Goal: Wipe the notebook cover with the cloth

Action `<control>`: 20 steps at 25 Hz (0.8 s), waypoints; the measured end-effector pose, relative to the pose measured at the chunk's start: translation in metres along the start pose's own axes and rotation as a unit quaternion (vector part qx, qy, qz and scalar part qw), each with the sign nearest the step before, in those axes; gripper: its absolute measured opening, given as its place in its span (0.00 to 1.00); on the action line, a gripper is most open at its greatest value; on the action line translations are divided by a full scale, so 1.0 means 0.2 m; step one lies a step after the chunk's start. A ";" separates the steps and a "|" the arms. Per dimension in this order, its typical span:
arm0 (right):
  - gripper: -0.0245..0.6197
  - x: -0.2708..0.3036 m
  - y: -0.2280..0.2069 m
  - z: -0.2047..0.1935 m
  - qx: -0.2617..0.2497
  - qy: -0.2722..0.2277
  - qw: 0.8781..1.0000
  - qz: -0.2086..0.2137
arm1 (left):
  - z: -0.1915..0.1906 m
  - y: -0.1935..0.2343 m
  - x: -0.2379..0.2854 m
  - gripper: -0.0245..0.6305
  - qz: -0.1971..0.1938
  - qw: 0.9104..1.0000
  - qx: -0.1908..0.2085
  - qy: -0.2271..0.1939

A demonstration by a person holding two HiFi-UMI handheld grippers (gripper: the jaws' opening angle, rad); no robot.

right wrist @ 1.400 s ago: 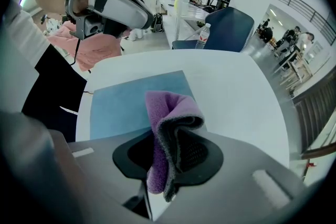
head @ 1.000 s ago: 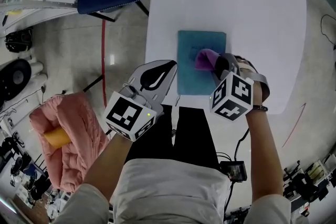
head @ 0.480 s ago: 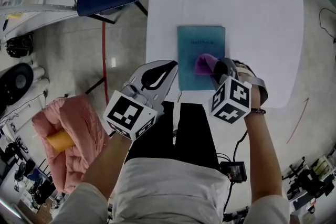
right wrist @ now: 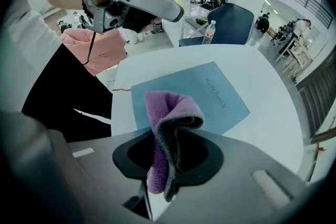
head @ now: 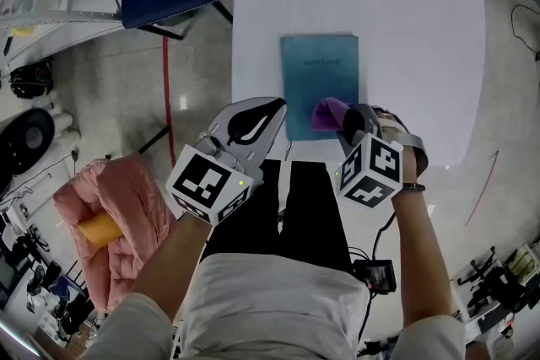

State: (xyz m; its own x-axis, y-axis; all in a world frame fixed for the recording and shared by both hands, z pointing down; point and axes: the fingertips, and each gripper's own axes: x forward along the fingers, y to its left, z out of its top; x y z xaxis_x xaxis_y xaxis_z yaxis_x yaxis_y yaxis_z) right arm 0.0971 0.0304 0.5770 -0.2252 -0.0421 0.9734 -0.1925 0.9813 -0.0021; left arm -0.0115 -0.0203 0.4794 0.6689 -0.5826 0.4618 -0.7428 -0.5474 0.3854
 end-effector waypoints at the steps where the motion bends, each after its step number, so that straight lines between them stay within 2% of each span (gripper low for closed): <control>1: 0.21 0.00 0.02 0.00 0.003 -0.001 1.000 0.001 | 0.00 0.00 0.00 0.04 0.000 1.000 0.000 0.000; 9: 0.21 -0.02 0.14 -0.05 0.012 -0.001 1.000 0.015 | 0.01 -0.04 -0.01 0.04 -0.003 1.000 0.004 -0.003; 20: 0.21 -0.02 0.17 -0.05 0.015 0.001 1.000 0.019 | 0.01 -0.05 -0.02 0.04 -0.003 1.000 0.005 -0.003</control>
State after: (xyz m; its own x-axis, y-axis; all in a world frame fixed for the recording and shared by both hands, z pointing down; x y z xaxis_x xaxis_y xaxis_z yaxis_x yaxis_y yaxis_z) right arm 0.1008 0.0657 0.5753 -0.2311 -0.0036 0.9729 -0.2128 0.9760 -0.0469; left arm -0.0071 -0.0141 0.4716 0.6738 -0.5825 0.4546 -0.7383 -0.5570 0.3804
